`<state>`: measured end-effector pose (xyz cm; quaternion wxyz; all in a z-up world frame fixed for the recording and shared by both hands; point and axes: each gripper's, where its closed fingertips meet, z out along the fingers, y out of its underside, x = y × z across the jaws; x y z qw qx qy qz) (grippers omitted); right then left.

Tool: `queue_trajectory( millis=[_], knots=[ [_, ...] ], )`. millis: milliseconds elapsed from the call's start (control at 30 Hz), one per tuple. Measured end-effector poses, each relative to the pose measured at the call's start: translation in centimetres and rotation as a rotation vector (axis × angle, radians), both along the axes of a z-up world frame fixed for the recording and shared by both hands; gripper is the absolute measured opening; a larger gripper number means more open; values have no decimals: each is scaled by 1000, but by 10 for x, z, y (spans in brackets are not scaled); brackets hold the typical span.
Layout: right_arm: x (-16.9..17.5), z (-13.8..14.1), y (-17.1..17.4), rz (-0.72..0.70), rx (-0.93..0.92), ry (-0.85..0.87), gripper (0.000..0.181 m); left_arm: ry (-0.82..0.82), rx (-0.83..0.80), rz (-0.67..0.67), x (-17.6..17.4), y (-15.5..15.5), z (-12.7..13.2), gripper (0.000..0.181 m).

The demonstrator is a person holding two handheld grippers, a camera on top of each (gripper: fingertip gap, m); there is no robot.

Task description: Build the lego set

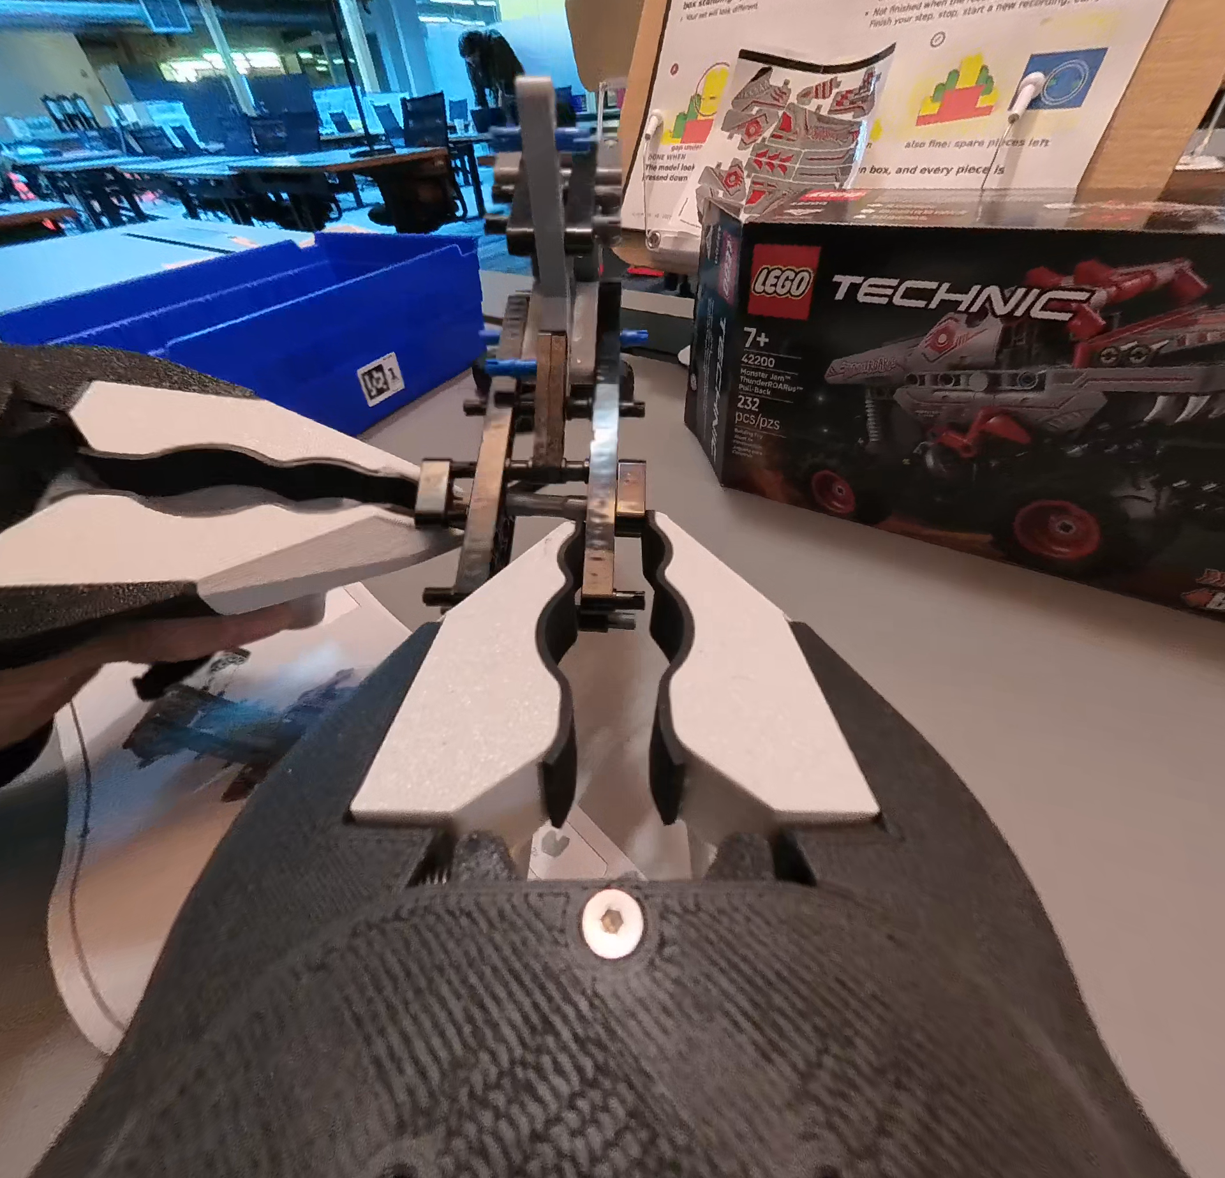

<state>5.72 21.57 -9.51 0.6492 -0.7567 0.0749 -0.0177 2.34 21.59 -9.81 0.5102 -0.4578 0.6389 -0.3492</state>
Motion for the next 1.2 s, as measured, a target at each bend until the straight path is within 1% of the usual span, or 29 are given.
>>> queue_trajectory(
  millis=[33,100,167,300,400,500,567,600,667,733,933,967,1033,1067,1100,1167,1200],
  knots=[
    [0,0,0,-5,-2,-10,14,0,3,2,0,-1,0,6],
    [0,3,-1,1,17,-6,14,-34,-73,-15,0,-3,5,5],
    [-1,6,-1,5,33,-2,14,-44,-83,-29,0,-3,6,5],
    [-2,6,-1,-1,13,-86,13,-4,54,-25,-2,-1,2,6],
    [-2,8,-1,4,13,-122,14,-2,87,-22,-3,-1,3,5],
    [-3,6,-1,3,-15,-187,14,19,29,-46,-4,0,-1,6],
    [-5,6,0,7,-6,-149,14,-1,-65,-69,-4,-1,2,5],
    [-5,6,0,21,-1,-129,14,-7,-81,-81,-4,-1,3,5],
    [-5,4,0,29,-9,-134,14,-3,-8,-84,-4,0,0,6],
    [-5,3,1,22,-14,-133,14,-7,70,-59,-4,1,0,5],
    [-7,6,0,21,-9,-174,15,3,23,-55,-5,1,3,5],
    [-7,7,0,20,-8,-178,15,5,38,-51,-5,2,3,5],
    [-6,7,0,12,-14,-207,15,2,156,-29,-4,3,3,5],
    [-6,8,0,12,-10,-197,14,-4,177,-20,-4,2,3,6],
    [-6,8,0,16,-5,-181,14,-5,129,-22,-3,1,3,6],
    [-5,6,-1,27,-7,-154,14,5,-19,-54,-3,-1,1,5],
    [-5,5,0,32,-12,-149,14,8,-50,-70,-3,-1,0,5]
  ],
)
